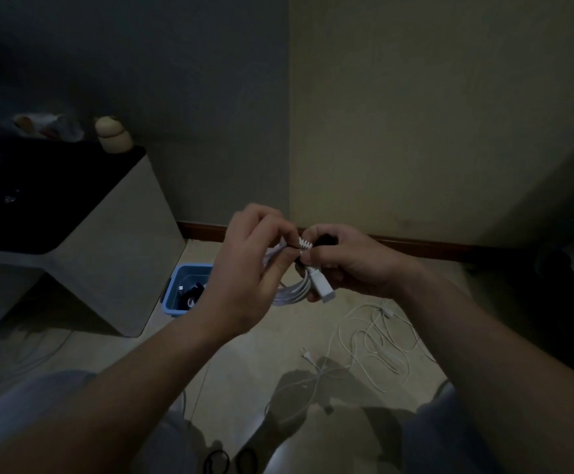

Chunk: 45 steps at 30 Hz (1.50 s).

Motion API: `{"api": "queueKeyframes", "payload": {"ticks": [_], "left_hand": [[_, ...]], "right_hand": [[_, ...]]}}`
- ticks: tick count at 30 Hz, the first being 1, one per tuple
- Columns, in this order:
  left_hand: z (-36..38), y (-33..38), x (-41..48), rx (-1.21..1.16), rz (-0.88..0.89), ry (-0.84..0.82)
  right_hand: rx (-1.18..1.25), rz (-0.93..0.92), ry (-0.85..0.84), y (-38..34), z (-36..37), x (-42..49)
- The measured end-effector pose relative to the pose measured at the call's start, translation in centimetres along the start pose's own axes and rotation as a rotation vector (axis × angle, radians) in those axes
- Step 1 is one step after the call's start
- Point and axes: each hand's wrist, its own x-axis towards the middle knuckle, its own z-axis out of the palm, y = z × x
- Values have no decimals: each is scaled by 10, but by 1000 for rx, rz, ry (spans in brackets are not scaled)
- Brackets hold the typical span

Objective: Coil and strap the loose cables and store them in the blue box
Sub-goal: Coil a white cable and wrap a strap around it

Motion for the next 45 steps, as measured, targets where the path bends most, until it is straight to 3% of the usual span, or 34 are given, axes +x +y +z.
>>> {"api": "queueKeyframes", "payload": {"ticks": [8, 14, 20, 29, 38, 45], "left_hand": [[-27, 0, 3, 8, -13, -281], [-30, 5, 1, -18, -86, -380], [-39, 5, 4, -117, -111, -369], [-43, 8, 6, -163, -47, -337], [-22, -1, 19, -7, 34, -194], [-13, -9, 29, -84, -66, -144]], "right_hand": [[-92, 53, -1, 3, -4, 2], [-271, 101, 48, 8, -6, 6], [-365, 131, 148, 14, -11, 13], [-395, 91, 162, 11, -3, 16], [-605, -30, -23, 14, 21, 16], [-525, 38, -82, 12, 15, 17]]}}
